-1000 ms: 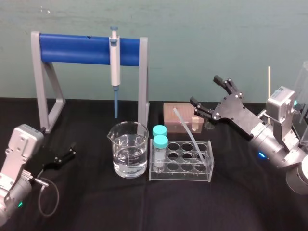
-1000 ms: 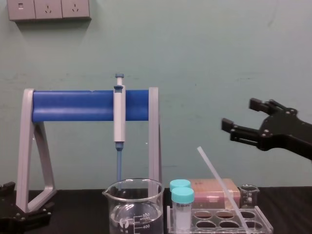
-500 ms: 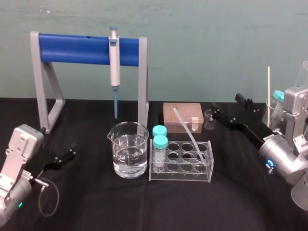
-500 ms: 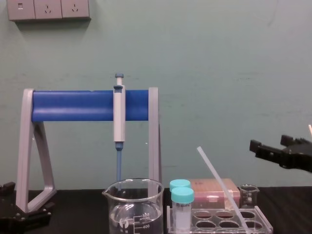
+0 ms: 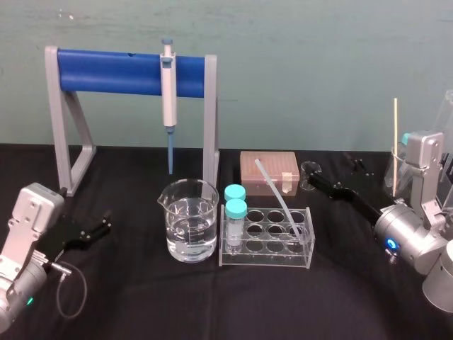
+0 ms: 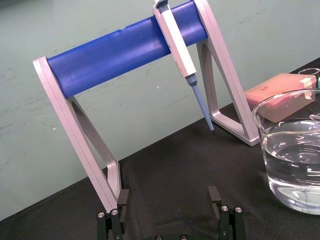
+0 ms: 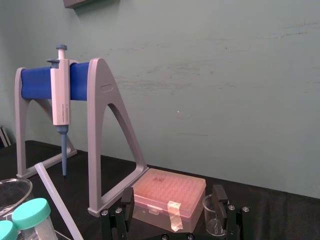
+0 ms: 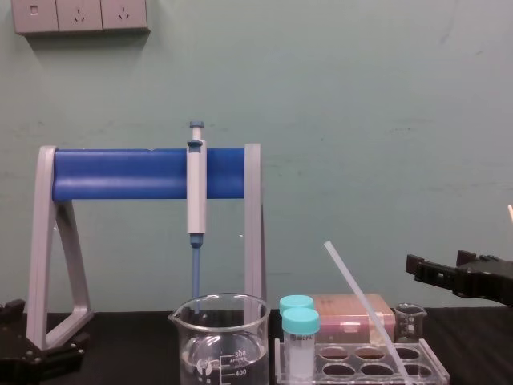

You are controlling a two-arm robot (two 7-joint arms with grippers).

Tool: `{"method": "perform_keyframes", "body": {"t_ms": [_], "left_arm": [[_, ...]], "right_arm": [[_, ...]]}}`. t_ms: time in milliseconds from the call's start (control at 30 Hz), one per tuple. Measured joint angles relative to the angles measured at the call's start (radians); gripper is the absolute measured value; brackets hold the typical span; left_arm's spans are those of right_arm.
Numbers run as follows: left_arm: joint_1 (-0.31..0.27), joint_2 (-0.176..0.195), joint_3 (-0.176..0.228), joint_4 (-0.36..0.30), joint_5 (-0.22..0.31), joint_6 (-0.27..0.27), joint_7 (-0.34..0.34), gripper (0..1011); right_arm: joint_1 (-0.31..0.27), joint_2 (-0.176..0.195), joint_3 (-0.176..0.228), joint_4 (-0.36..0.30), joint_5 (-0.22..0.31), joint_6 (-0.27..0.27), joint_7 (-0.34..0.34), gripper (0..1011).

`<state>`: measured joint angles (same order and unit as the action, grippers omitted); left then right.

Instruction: Pick up the stirring rod with one hand, then place it down.

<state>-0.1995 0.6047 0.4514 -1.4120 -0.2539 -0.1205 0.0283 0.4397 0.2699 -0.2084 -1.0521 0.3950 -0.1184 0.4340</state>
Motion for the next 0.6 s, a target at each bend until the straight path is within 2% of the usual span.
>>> {"method": "perform_keyframes", "body": {"t_ms": [600], "left_arm": [[0.000, 0.000, 0.000, 0.000, 0.000, 0.000, 0.000, 1000]], "right_arm": [[0.000, 0.001, 0.000, 0.000, 0.000, -0.001, 0.001, 1000]]}}
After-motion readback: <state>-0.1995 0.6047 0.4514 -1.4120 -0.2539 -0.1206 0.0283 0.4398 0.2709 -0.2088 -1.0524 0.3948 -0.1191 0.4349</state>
